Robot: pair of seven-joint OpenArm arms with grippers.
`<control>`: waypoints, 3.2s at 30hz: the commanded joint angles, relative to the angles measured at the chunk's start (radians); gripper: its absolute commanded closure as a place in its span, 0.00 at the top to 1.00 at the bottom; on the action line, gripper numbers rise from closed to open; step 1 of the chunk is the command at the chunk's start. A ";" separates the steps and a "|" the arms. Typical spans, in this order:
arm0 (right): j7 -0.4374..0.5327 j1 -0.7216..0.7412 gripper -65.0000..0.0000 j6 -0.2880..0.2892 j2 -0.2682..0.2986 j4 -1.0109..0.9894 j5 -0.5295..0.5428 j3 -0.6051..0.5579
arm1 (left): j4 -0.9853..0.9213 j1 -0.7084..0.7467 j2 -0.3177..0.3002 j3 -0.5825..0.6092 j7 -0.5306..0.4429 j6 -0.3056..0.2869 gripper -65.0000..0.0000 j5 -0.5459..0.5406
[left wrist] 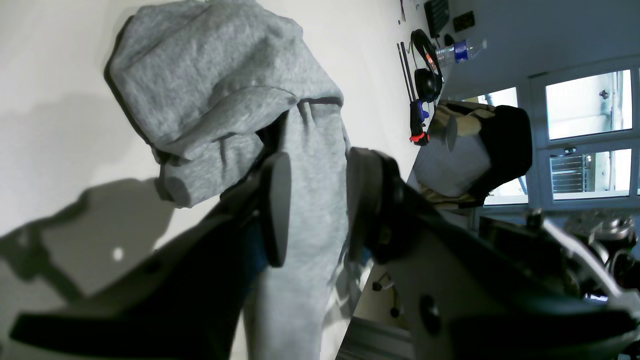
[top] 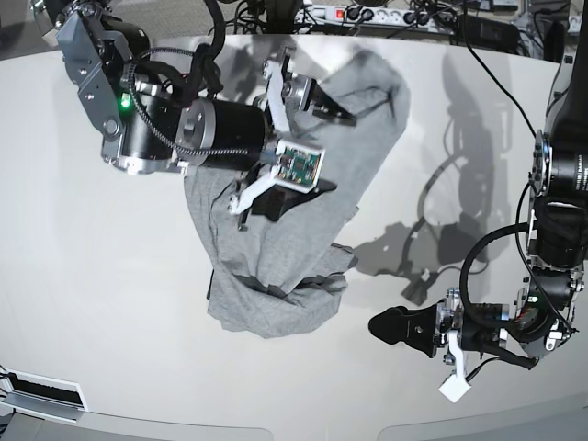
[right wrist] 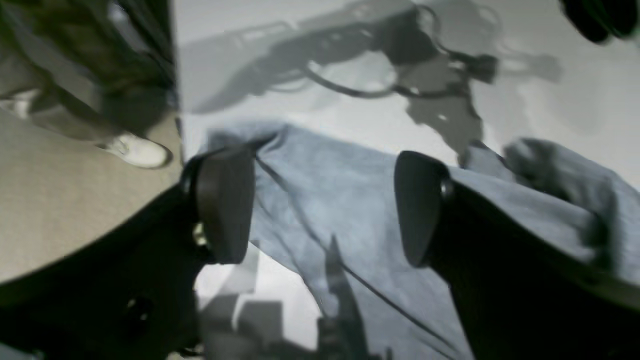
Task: Layout the t-shirt on the table in an organized manner, then fold the t-shirt properly
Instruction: 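Bring both grippers together over the shirt and regrasp its edges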
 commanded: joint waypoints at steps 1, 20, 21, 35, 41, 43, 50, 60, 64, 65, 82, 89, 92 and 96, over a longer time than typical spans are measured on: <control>0.024 0.030 0.70 -0.013 0.001 0.018 0.011 0.021 | 0.014 -0.039 -0.006 -0.005 -0.010 -0.005 0.33 -0.025; 0.226 0.315 0.00 -0.156 -0.005 -0.439 -0.172 0.257 | 0.014 0.002 0.270 -0.005 -0.010 0.002 0.00 -0.025; 0.229 0.335 0.00 -0.159 -0.008 -0.487 -0.172 0.257 | 0.014 0.012 0.288 -0.005 -0.010 0.001 0.00 -0.025; 0.279 0.570 0.00 -0.020 -0.069 -0.911 -0.165 0.256 | 0.015 0.193 0.412 -0.004 -0.010 -0.005 0.00 -0.025; 0.273 0.587 0.00 -0.029 -0.094 -0.911 -0.167 0.255 | 0.057 0.211 0.411 -0.005 -0.010 -0.005 0.00 -0.025; 0.272 0.584 0.00 -0.037 -0.093 -0.911 -0.169 0.255 | 0.113 0.211 0.411 -0.005 -0.010 -0.005 0.00 -0.025; 0.265 0.581 0.00 -0.088 -0.081 -0.911 -0.258 0.255 | 0.427 0.211 0.410 -0.004 -0.045 -0.005 0.00 0.591; 0.266 0.581 0.00 -0.096 -0.074 -0.911 -0.243 0.255 | 0.616 0.235 0.367 -0.003 -0.227 0.162 0.00 1.053; 0.266 0.581 0.00 -0.118 -0.098 -0.911 -0.243 0.255 | 0.616 0.307 0.367 -0.003 -0.182 0.125 0.00 0.980; 0.266 0.581 0.00 -0.121 -0.108 -0.911 -0.243 0.255 | 0.620 0.328 0.367 -0.003 -0.174 0.124 0.00 0.970; 0.354 0.587 0.00 -0.306 -0.229 -1.104 -0.534 0.019 | 0.669 0.610 0.364 -0.003 -0.282 0.102 0.00 1.078; 0.130 0.587 0.00 -0.404 -0.205 -1.104 -0.590 -0.005 | 0.669 0.626 0.282 -0.003 -0.323 0.103 0.00 1.123; 0.017 0.584 0.00 -0.503 -0.167 -1.103 -0.590 -0.005 | 0.669 0.623 0.224 -0.003 -0.339 0.102 0.00 1.122; -0.029 0.581 0.00 -0.553 -0.113 -1.103 -0.570 -0.005 | 0.669 0.621 0.148 -0.003 -0.353 0.102 0.00 1.122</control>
